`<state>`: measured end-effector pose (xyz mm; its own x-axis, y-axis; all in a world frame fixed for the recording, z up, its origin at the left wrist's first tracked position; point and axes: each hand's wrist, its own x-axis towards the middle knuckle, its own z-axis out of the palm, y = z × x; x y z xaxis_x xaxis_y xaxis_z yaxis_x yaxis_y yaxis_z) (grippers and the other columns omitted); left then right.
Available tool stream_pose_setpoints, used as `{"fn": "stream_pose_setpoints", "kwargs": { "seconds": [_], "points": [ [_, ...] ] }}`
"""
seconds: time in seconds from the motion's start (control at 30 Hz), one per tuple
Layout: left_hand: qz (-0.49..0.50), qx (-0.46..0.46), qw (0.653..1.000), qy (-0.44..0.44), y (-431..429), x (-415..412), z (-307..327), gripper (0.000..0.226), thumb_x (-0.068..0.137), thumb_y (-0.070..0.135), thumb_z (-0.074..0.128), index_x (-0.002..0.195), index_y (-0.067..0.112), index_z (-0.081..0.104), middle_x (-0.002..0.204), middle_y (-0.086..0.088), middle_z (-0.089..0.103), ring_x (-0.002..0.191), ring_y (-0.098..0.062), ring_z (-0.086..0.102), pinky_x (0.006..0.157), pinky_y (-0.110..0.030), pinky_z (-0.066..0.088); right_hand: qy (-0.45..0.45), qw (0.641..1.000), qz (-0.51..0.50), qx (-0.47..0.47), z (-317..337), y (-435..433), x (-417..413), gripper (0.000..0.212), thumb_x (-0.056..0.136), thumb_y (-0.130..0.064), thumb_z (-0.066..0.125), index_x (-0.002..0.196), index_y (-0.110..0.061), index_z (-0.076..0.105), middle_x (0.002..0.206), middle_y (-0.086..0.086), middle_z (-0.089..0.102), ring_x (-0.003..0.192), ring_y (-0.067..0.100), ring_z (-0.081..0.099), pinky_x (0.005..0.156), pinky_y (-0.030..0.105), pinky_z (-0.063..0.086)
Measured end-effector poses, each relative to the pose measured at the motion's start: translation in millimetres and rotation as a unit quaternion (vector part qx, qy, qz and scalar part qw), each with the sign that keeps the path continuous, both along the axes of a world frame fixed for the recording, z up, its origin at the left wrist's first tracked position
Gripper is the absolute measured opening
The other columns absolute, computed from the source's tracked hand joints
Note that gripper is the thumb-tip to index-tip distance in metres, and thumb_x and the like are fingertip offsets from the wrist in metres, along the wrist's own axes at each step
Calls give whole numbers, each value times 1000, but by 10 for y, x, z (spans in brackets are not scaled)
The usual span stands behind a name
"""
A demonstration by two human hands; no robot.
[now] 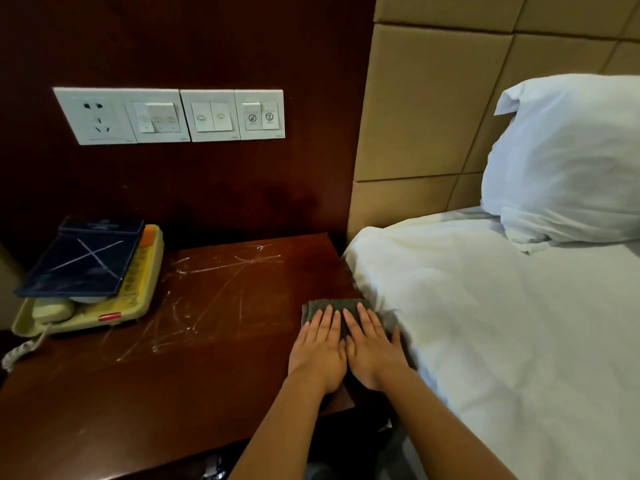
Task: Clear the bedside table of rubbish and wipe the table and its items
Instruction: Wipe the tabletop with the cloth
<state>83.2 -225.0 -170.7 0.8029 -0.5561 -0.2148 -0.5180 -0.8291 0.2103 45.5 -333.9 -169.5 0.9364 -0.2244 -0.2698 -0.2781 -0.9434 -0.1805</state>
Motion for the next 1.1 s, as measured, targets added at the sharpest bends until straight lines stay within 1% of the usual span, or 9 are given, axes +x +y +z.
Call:
{"fn": "stream_pose_setpoints", "kwargs": {
  "seconds": [0.1,0.27,0.4,0.57,0.63,0.73,0.83,0.97,1.1],
  "points": [
    [5,-7,1000,-4,-65,386,27,54,102,34,8,150,17,-11,157,1,-19,145,-13,-16,116,-31,-9,-14,1000,4,8,-2,-65,406,55,103,-38,14,152,-29,-8,159,-3,-18,146,14,-14,118,50,-3],
    [20,-11,1000,-2,-194,1344,50,54,102,35,9,151,17,-8,158,1,-15,146,-13,-13,118,-31,-6,-44,998,5,38,-24,-178,1377,53,103,-36,15,152,-27,-4,159,-2,-15,146,16,-12,119,44,3],
    [28,-14,999,-15,-311,2064,-8,55,102,35,11,152,16,-5,159,1,-12,146,-13,-10,119,-32,-4,-53,998,11,40,-71,-293,2109,53,103,-35,16,152,-26,-1,160,-1,-12,147,17,-11,119,46,3],
    [27,-16,999,-25,-370,2535,-43,54,102,33,15,152,14,2,160,-3,-1,147,-17,-1,120,-33,-1,-75,997,10,33,-106,-368,2539,52,103,-35,17,152,-24,7,161,0,-3,147,17,-6,118,49,1],
    [28,-17,999,-29,-370,2546,-41,54,102,32,14,152,14,2,160,-3,0,147,-18,-1,119,-33,-2,-79,996,7,28,-106,-367,2559,51,103,-34,16,152,-24,7,161,-1,-2,147,16,-7,117,49,0],
    [31,-18,999,-28,-305,2424,-30,54,103,32,12,151,13,-2,160,-4,-7,147,-17,-6,119,-33,-3,-65,998,11,18,-95,-309,2464,52,103,-35,14,152,-25,1,160,-1,-10,146,15,-13,116,49,-4],
    [36,-10,999,-18,-166,2198,-22,55,102,33,11,151,13,-5,159,-3,-12,146,-16,-10,119,-33,-4,-49,999,19,2,-91,-183,2255,53,103,-36,13,152,-25,-3,160,-1,-14,146,14,-14,117,51,-6],
    [43,5,999,-4,113,1640,5,55,102,33,11,151,15,-9,158,-2,-15,146,-16,-13,119,-34,-6,-30,999,33,-21,-51,105,1705,54,102,-38,11,152,-26,-6,159,-2,-17,146,14,-16,114,56,-13],
    [46,14,999,3,417,1004,10,55,102,34,9,150,15,-11,158,-3,-18,145,-16,-15,119,-34,-6,-20,998,40,-32,-45,405,1080,55,102,-40,11,151,-27,-9,159,-1,-19,145,14,-18,109,59,-18]
  ]
}}
